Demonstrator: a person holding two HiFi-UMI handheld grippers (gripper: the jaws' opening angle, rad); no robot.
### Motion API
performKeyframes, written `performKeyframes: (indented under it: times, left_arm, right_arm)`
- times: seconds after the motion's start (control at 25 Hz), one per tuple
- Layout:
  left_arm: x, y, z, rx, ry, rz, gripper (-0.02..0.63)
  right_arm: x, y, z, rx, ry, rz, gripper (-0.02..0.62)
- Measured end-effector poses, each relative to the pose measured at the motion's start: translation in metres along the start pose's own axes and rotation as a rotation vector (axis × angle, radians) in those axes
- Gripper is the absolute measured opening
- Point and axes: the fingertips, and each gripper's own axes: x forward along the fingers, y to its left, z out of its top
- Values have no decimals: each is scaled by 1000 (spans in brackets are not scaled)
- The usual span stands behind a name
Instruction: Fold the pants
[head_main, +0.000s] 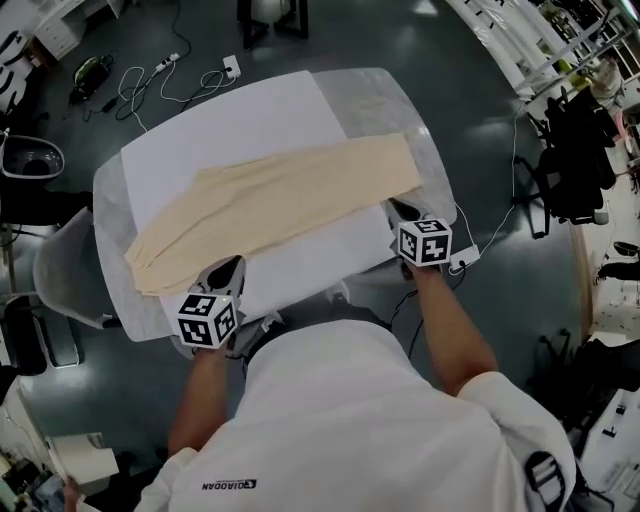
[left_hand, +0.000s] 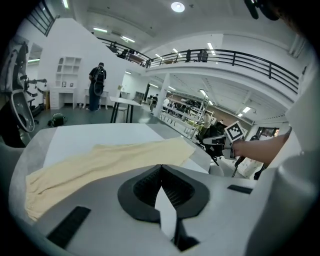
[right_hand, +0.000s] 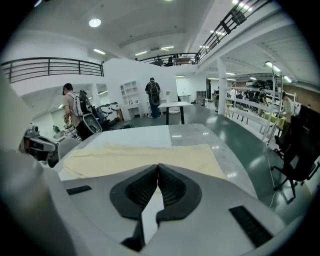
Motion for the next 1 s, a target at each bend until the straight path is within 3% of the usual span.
performKeyframes:
  times: [0.28,0.6,1.0]
  left_arm:
    - [42,-22,15,-55,-9,71,27]
    - [72,-40,7,-96,28,144,27]
    - [86,-56,0,-137,43,206,26]
  right_arm:
    - [40,-121,-4,42,40,-72,21]
    - [89,-203,-25,61,92,-96,33]
    - [150,-242,-26,37,159,-63,107]
